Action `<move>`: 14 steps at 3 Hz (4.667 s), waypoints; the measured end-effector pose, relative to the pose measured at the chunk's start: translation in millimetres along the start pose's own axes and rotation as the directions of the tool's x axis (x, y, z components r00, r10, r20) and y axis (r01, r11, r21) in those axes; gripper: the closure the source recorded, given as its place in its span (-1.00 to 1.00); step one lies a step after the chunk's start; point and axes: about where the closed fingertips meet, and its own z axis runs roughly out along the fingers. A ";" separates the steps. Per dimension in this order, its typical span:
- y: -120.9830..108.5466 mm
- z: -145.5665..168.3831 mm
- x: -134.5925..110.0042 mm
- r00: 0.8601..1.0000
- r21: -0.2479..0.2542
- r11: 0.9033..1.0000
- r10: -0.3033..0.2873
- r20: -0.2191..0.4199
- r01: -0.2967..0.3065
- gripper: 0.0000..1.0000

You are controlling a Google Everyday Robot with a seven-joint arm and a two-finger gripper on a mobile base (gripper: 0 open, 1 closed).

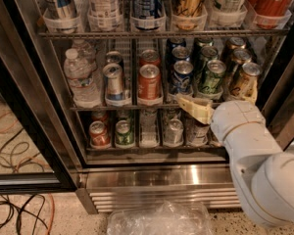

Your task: Pick coke can from top shelf of fridge

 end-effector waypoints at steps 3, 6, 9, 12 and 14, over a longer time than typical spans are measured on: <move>-12.4 40.2 -22.9 0.943 0.175 0.948 0.216 0.252 -0.264 -1.00; -37.9 29.0 -16.7 0.889 0.223 0.915 0.230 0.396 -0.336 -1.00; -59.9 -29.5 -41.0 0.901 0.373 0.925 -0.094 0.423 -0.078 -1.00; -106.1 -11.4 -64.1 0.864 0.522 0.827 -0.094 0.495 -0.209 -1.00; -111.7 -8.5 -97.3 0.827 0.480 0.851 -0.102 0.553 -0.216 -1.00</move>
Offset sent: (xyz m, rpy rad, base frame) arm 0.0493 -0.0410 0.0644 0.2838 -0.5172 -0.3411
